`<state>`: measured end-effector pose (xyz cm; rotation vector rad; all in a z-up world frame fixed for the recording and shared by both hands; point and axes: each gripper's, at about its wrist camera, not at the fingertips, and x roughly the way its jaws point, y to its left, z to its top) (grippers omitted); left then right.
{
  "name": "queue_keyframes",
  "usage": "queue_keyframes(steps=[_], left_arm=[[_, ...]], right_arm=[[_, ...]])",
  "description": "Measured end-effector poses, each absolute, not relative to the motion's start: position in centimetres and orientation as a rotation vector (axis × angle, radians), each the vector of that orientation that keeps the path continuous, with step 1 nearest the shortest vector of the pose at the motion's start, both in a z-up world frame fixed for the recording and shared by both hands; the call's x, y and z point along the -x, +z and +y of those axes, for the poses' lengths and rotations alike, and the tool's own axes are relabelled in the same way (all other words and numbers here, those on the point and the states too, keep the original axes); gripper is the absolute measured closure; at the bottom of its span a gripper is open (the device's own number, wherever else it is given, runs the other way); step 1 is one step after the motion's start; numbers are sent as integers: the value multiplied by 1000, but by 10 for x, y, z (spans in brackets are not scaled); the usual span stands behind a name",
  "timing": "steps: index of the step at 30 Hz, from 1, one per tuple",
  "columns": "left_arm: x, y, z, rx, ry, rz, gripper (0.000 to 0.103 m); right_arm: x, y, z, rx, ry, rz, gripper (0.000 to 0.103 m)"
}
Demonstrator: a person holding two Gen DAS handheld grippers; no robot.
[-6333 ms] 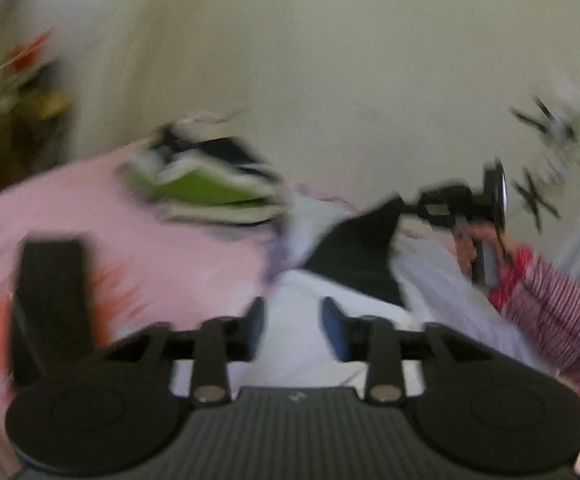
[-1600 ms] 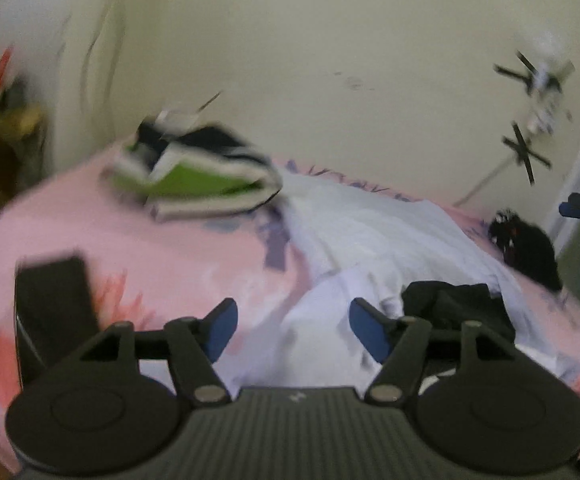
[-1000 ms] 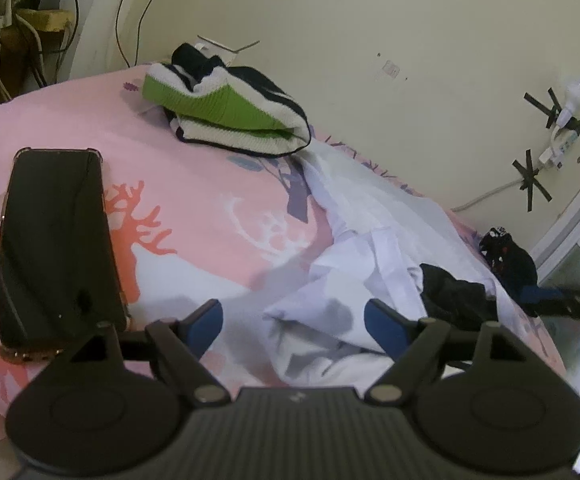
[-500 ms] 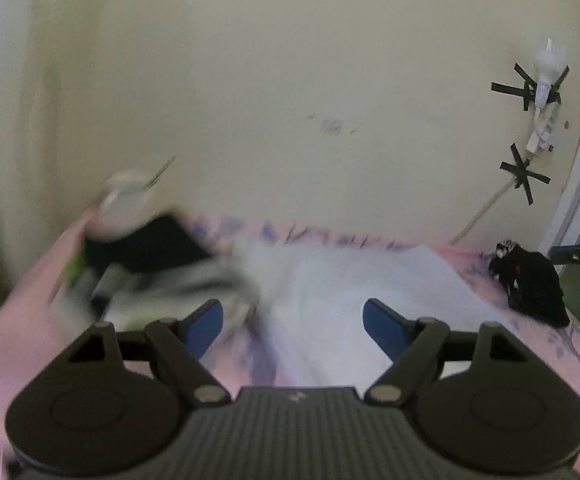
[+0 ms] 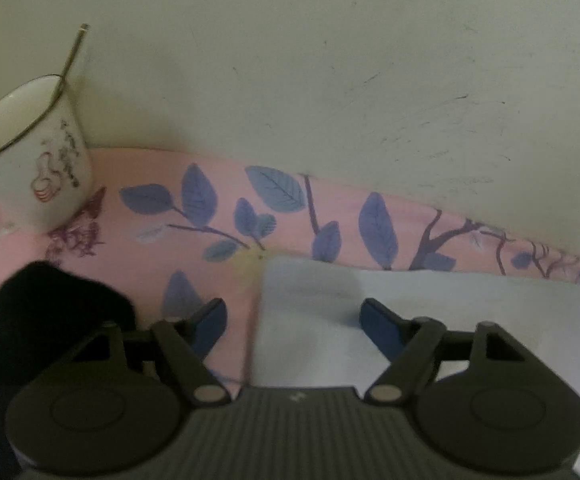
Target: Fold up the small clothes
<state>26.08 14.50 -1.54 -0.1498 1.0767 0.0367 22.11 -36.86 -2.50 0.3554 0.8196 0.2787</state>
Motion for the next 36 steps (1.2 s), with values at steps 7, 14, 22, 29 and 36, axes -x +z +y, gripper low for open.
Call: queue_keyframes(steps=[7, 14, 22, 29, 36], left_arm=[[-262, -16, 119, 22, 21, 1024, 90], [-212, 26, 102, 14, -70, 899, 95], [-57, 95, 132, 73, -279, 635, 95], [26, 48, 154, 102, -357, 731, 91], [32, 24, 183, 218, -322, 765, 61]], right_arm=[[-240, -52, -358, -352, 351, 832, 83], [-192, 15, -357, -293, 452, 648, 97], [-44, 78, -364, -235, 617, 536, 97], [62, 32, -371, -222, 596, 621, 95], [91, -5, -376, -314, 481, 690, 36]])
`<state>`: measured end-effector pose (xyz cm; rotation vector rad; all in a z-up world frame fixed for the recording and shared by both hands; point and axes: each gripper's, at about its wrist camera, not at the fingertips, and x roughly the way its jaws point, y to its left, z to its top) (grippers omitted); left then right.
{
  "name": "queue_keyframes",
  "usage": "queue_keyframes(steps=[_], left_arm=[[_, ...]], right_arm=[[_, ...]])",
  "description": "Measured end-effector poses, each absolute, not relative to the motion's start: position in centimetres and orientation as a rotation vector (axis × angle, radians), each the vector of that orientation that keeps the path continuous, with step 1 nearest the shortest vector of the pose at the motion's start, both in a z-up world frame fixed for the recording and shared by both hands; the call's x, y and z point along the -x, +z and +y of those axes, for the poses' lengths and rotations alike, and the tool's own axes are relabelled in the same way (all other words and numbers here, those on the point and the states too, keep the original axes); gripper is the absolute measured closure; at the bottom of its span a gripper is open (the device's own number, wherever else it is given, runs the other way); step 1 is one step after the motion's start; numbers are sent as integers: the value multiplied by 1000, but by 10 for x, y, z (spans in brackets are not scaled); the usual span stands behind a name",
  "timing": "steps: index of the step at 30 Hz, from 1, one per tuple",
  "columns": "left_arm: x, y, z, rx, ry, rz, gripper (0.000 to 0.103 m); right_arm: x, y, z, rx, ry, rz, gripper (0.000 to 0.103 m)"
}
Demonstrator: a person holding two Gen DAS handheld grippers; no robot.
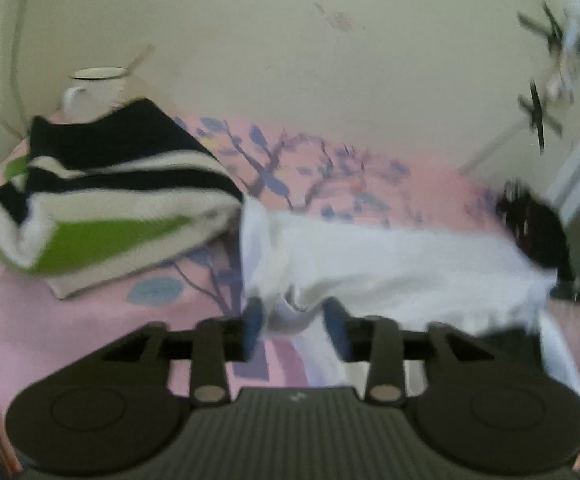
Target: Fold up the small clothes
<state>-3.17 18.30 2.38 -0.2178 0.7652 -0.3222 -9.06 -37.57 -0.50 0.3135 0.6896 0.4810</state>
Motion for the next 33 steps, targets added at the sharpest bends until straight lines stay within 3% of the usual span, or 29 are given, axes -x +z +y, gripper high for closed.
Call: queue_keyframes(steps=[5, 7, 8, 9, 10, 11, 16, 19, 21, 22, 23, 30, 31, 33], left_arm=[[8, 27, 189, 280, -283, 748, 47], [-8, 18, 188, 305, -286, 794, 47], [-17, 10, 185, 312, -291, 823, 52], [-22, 3, 181, 307, -293, 848, 58], [-25, -3, 175, 294, -300, 870, 85], [-29, -9, 168, 274, -311, 892, 98], [-28, -15, 141, 97, -266, 874, 98], [-27, -13, 150, 111, -249, 877, 92], [-23, -8, 158, 112, -236, 841, 67], [-21, -5, 163, 118, -218, 818, 41], [-21, -3, 166, 140, -211, 805, 35], [-46, -19, 161, 243, -262, 876, 34], [-48, -21, 158, 248, -261, 875, 30], [-51, -23, 150, 249, -272, 871, 35]], right_arm=[[76, 16, -387, -400, 433, 622, 36], [66, 11, -380, -397, 437, 658, 36], [64, 7, -375, -381, 452, 679, 40], [63, 4, -368, -351, 466, 695, 50], [66, 0, -362, -299, 470, 708, 87], [70, -2, -355, -232, 462, 719, 102], [72, -9, -359, -134, 401, 771, 103], [72, 0, -360, -118, 384, 752, 103], [70, 7, -367, -165, 380, 709, 74], [68, 11, -373, -207, 371, 678, 48], [64, 13, -378, -245, 365, 661, 50], [11, -11, -382, -368, 340, 722, 48], [7, -19, -379, -379, 343, 741, 48], [3, -27, -373, -367, 348, 728, 50]])
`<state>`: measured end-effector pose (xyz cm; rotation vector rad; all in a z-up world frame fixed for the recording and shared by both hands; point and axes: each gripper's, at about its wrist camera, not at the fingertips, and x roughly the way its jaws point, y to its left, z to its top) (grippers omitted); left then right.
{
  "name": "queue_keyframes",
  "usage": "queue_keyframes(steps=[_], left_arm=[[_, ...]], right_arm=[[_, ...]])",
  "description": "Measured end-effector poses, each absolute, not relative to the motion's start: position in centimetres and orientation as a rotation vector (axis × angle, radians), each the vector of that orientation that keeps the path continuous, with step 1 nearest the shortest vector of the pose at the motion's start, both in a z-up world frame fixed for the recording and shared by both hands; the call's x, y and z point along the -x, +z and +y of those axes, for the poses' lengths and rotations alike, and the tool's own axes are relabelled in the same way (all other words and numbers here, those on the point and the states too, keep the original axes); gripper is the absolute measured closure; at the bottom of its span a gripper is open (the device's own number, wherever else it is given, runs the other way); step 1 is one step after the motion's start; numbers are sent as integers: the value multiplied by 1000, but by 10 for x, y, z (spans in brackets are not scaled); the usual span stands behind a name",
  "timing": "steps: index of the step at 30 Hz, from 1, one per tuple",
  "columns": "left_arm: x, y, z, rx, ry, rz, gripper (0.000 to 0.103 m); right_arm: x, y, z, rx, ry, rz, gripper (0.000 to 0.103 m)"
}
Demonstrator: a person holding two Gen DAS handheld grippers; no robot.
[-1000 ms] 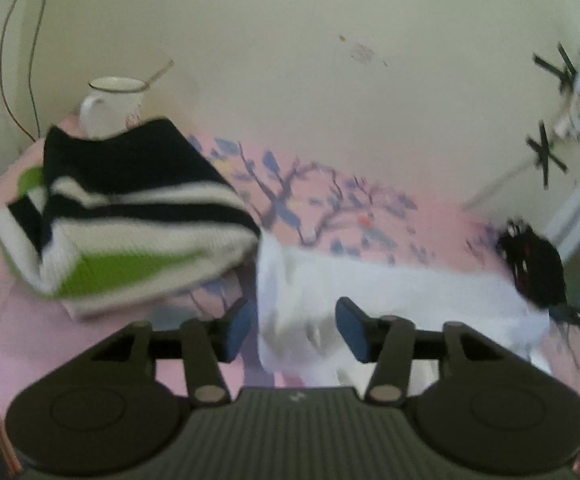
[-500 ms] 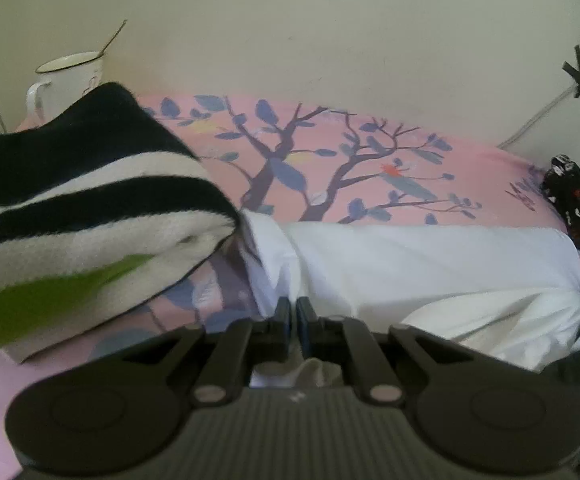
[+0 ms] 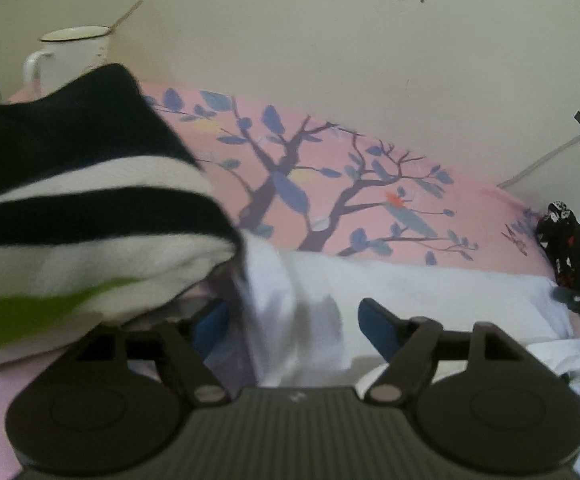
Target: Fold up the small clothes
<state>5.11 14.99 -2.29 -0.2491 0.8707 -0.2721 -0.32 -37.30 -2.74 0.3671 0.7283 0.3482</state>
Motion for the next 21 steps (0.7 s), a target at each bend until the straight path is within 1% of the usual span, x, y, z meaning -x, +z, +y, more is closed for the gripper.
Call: queue_keyframes(steps=[1, 2, 4, 7, 12, 15, 16, 17, 18, 19, 20, 21], left_arm=[[-52, -24, 144, 245, -281, 872, 61], [-53, -25, 137, 228, -285, 874, 96], [-56, -25, 123, 217, -293, 870, 95], [-60, -12, 106, 163, -291, 794, 96], [-89, 13, 99, 194, -278, 694, 96], [-114, -6, 89, 161, -233, 753, 95], [-121, -17, 86, 136, -207, 791, 91], [-129, -30, 82, 113, -182, 844, 82], [-131, -37, 81, 100, -171, 858, 81], [-128, -35, 81, 82, -165, 850, 70], [-124, -30, 81, 65, -155, 858, 62], [-116, -22, 86, 68, -163, 836, 60]], right_arm=[[1, -28, -369, -347, 343, 734, 79], [-1, -28, -367, -351, 355, 736, 99], [1, -23, -364, -319, 341, 688, 101], [1, -7, -369, -294, 293, 612, 103], [-13, 20, -389, -307, 202, 502, 103], [-30, 12, -388, -294, 185, 529, 102], [-36, 5, -383, -270, 186, 563, 101], [-43, -4, -376, -241, 179, 615, 99], [-48, -12, -373, -218, 168, 664, 95], [-51, -19, -370, -205, 159, 700, 68], [-47, -20, -370, -206, 154, 698, 46], [-41, -16, -371, -213, 171, 668, 45]])
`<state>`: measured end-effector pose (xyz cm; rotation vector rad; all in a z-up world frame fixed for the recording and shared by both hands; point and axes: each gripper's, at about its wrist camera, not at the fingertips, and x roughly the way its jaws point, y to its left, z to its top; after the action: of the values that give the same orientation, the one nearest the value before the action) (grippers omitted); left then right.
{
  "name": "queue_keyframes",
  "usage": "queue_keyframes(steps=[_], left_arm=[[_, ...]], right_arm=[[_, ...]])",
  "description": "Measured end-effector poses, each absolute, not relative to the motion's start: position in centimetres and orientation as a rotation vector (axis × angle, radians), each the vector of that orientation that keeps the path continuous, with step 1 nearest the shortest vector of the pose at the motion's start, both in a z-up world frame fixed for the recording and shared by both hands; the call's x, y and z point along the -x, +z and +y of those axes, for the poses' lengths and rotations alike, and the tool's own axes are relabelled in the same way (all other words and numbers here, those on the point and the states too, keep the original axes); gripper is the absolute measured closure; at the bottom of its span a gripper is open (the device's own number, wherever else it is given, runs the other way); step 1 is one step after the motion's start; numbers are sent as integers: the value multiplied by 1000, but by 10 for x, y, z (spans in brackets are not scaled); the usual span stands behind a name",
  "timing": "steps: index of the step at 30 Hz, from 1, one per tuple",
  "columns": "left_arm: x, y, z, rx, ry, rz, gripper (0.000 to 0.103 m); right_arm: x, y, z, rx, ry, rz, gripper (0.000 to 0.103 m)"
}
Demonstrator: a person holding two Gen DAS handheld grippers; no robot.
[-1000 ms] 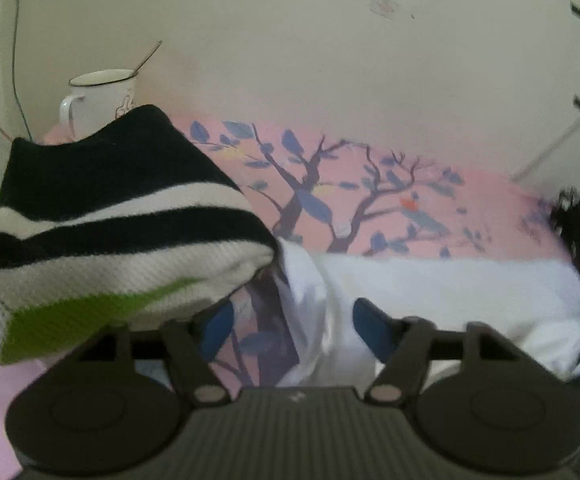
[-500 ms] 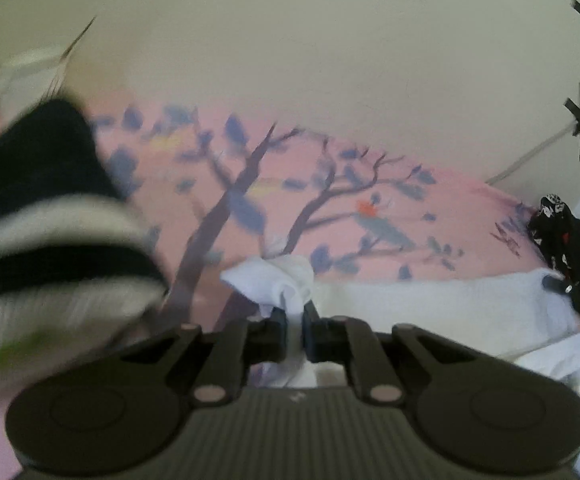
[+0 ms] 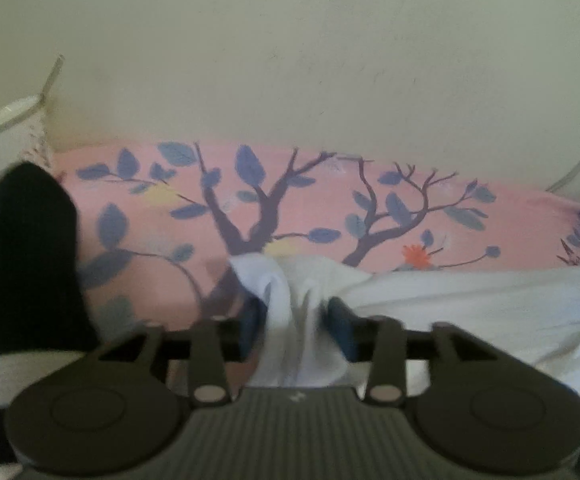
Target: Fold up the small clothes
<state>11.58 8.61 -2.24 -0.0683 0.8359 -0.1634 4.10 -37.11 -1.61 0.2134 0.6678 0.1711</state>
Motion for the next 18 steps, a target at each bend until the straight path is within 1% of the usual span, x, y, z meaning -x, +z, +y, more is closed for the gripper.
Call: queue_keyframes(steps=[2, 6, 7, 9, 11, 13, 15, 16, 18], left_arm=[[-94, -3, 101, 76, -194, 797, 51], [-24, 38, 144, 96, -186, 705, 46], [-5, 47, 154, 113, -178, 682, 41], [37, 58, 175, 154, -161, 650, 37], [70, 57, 191, 190, -144, 653, 28], [98, 47, 197, 219, -121, 672, 27], [121, 32, 198, 271, -121, 695, 26], [130, 23, 199, 307, -127, 709, 25], [142, 8, 197, 372, -131, 721, 24]], right_arm=[[-29, -3, -375, -221, 163, 628, 45], [1, 39, -379, -206, 135, 532, 44], [5, 49, -378, -208, 149, 521, 43], [10, 69, -367, -226, 208, 517, 43], [9, 86, -344, -261, 303, 533, 43], [1, 96, -309, -287, 408, 578, 43], [-10, 101, -266, -292, 507, 629, 40], [-19, 101, -240, -286, 559, 663, 37], [-38, 96, -190, -255, 631, 725, 36]])
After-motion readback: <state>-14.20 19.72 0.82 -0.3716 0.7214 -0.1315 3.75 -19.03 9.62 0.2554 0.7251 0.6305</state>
